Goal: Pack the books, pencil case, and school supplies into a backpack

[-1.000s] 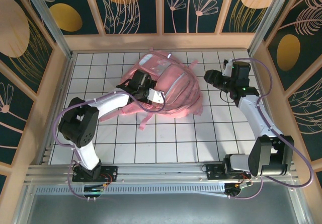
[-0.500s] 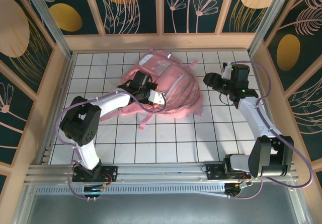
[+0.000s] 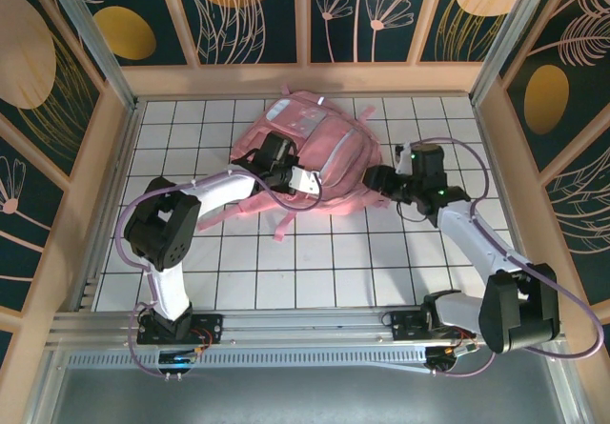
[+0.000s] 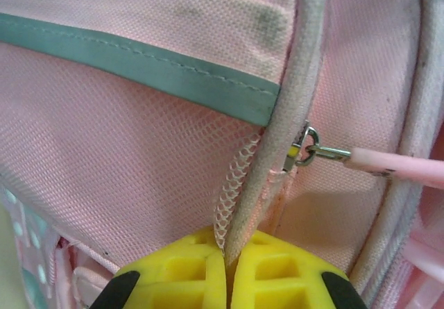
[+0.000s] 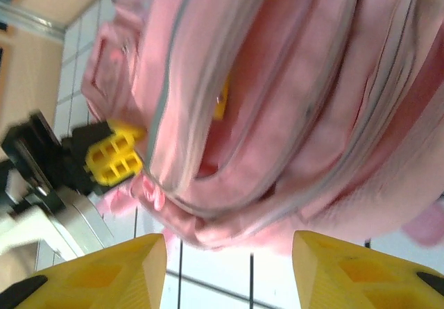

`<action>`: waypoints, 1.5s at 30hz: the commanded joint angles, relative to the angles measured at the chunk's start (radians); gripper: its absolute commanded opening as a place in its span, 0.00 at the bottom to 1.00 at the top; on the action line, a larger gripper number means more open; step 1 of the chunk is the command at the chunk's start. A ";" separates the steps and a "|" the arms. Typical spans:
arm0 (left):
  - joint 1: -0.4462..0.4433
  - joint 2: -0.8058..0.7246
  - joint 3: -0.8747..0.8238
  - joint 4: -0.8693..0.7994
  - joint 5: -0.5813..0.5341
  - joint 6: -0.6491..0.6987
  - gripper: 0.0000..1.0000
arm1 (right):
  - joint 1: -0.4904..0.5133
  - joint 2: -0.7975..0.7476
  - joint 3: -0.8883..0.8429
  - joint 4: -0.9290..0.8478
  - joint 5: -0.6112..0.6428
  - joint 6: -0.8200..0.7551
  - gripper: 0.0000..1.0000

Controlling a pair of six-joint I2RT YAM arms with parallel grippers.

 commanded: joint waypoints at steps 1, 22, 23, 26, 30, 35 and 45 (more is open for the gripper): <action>0.000 -0.061 0.075 -0.091 0.137 -0.148 0.00 | 0.070 -0.038 -0.021 -0.014 -0.014 0.023 0.51; 0.000 0.027 0.324 -0.292 0.463 -0.607 0.00 | 0.516 0.056 0.193 -0.112 0.761 0.097 0.37; 0.000 0.035 0.334 -0.305 0.473 -0.605 0.00 | 0.525 0.068 0.205 -0.130 0.764 0.096 0.37; 0.000 0.055 0.354 -0.324 0.503 -0.621 0.00 | 0.555 0.117 0.230 -0.159 0.758 0.100 0.38; 0.000 0.065 0.353 -0.326 0.516 -0.627 0.00 | 0.569 0.174 0.242 -0.139 0.771 0.108 0.43; -0.001 0.065 0.350 -0.331 0.522 -0.622 0.00 | 0.567 0.216 0.251 -0.136 0.930 0.147 0.45; -0.001 0.039 0.317 -0.310 0.570 -0.610 0.00 | 0.537 0.284 0.283 -0.075 0.913 0.114 0.40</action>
